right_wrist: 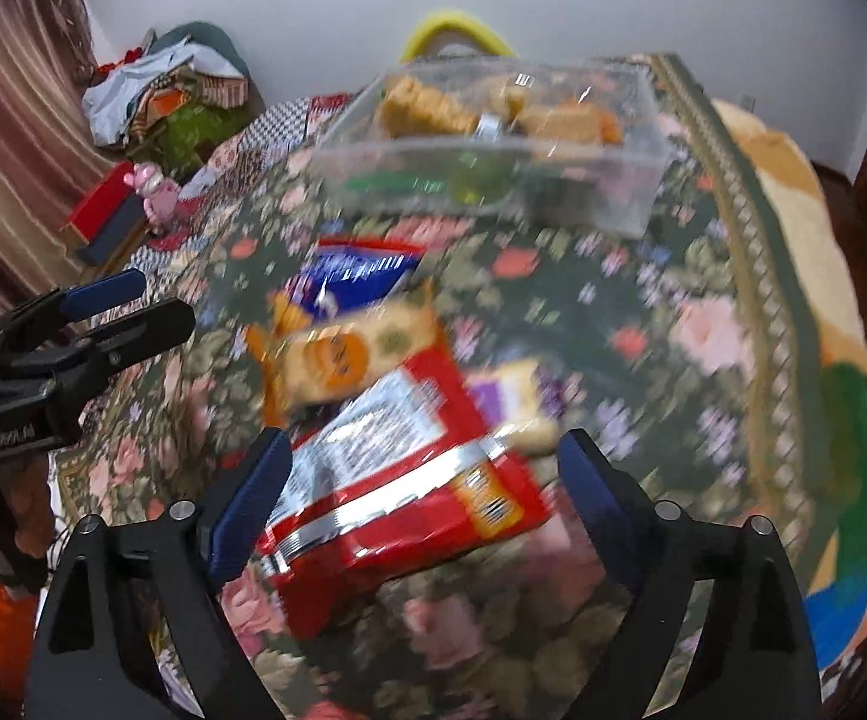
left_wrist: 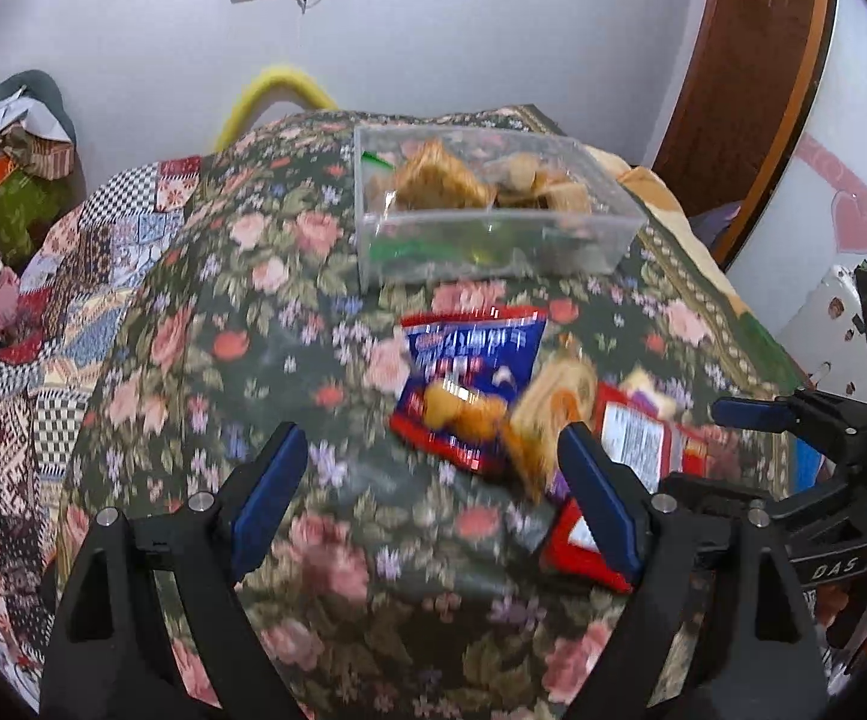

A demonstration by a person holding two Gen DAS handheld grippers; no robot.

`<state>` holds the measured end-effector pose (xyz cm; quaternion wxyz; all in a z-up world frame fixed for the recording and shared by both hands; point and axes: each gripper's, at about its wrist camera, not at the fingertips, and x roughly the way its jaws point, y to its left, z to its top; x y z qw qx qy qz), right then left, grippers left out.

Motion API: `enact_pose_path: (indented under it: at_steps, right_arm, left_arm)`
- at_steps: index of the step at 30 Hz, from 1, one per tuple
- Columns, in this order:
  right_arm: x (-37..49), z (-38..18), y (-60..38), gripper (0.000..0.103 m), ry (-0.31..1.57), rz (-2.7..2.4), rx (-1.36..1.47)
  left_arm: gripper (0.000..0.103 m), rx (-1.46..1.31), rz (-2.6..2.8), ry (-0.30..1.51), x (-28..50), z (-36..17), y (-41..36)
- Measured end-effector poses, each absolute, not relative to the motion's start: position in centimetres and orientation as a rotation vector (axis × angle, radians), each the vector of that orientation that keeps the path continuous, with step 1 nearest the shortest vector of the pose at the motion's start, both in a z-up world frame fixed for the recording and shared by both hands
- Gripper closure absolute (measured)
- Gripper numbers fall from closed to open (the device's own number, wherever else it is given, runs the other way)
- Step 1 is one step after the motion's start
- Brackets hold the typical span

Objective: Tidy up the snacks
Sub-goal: 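Move both tools back to the remaining snacks beside the box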

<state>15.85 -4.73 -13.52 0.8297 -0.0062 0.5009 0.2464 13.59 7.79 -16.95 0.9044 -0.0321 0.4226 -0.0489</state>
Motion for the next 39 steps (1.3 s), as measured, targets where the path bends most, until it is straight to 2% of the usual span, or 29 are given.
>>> enact_pose_path:
  at_steps: [6,13,19,24,31,39]
  right_arm:
    - [13.9,-15.4,-3.2,0.011,1.076,0.533,-0.141]
    - [13.9,-15.8,-6.6,0.012,1.081,0.471,-0.183]
    - [15.1,-14.6,-9.3,0.012,1.076,0.420,-0.089]
    - [15.9,-13.9,-6.8,0.011,1.050,0.458,-0.051]
    - [17.2,-16.1,-3.5,0.011,1.079,0.460,-0.078]
    - [17.0,-16.3,-7.5,0.015,1.093,0.443,-0.031]
  left_arm:
    - [0.017,-0.106,-0.107,0.913,12.6,-18.3,8.2]
    - [0.017,-0.126,-0.113,0.921,12.8,-19.0,7.8]
    - [0.017,-0.090,-0.116,0.910,12.9,-18.8,6.8]
    - [0.017,-0.100,-0.120,0.911,13.0,-18.8,6.5]
    - [0.017,-0.102,-0.136,0.905,13.6,-18.4,6.4]
    - [0.017,-0.092,-0.180,0.905,16.4,-18.8,4.2]
